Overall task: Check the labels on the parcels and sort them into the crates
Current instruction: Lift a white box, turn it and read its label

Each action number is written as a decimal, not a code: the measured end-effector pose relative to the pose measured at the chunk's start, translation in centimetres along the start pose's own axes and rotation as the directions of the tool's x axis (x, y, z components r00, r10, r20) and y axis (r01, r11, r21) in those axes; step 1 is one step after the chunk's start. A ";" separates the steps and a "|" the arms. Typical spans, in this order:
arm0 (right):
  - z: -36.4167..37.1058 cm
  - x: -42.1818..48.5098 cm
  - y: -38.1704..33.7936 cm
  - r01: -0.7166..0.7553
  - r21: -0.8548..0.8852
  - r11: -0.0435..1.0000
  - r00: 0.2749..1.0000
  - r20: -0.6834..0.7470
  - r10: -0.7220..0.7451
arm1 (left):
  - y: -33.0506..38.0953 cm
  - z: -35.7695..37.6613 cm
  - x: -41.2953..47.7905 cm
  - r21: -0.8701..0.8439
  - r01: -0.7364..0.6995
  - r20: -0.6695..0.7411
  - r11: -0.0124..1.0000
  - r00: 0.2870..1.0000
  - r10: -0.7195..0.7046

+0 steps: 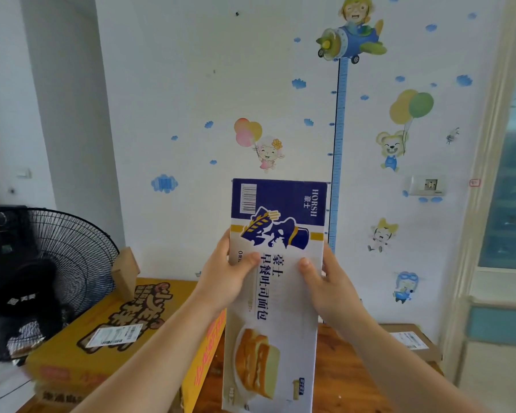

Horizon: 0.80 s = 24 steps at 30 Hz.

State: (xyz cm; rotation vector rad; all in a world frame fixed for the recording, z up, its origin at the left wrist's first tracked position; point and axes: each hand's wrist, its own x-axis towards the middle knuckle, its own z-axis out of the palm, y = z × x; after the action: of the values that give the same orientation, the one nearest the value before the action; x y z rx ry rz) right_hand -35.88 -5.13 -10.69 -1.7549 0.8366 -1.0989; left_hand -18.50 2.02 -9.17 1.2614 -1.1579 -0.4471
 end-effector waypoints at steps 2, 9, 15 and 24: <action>0.3 0.0 0.4 0.002 -0.007 1.000 1.000 0.016 -0.001 | -0.3 0.1 0.2 -0.041 -0.011 -0.030 0.999 1.000 0.010; -0.4 0.2 -0.5 -0.026 -0.032 0.999 1.000 0.016 0.027 | -0.5 0.5 -0.3 -0.012 -0.053 -0.129 0.999 0.990 0.051; -0.7 0.1 -1.0 -0.106 -0.077 0.991 0.994 0.017 0.107 | -0.4 1.2 -1.2 0.095 -0.055 -0.178 0.994 0.981 0.071; -0.6 -0.2 -0.3 -0.059 -0.089 0.994 0.998 0.018 0.060 | -0.9 1.8 -1.6 0.386 -0.067 -0.142 0.920 0.981 0.131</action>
State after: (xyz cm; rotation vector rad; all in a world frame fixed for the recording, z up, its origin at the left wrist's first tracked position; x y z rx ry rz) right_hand -36.44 -5.07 -10.37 -1.7995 0.9312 -1.0164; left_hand -20.40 2.17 -10.92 1.5337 -1.1950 -0.0361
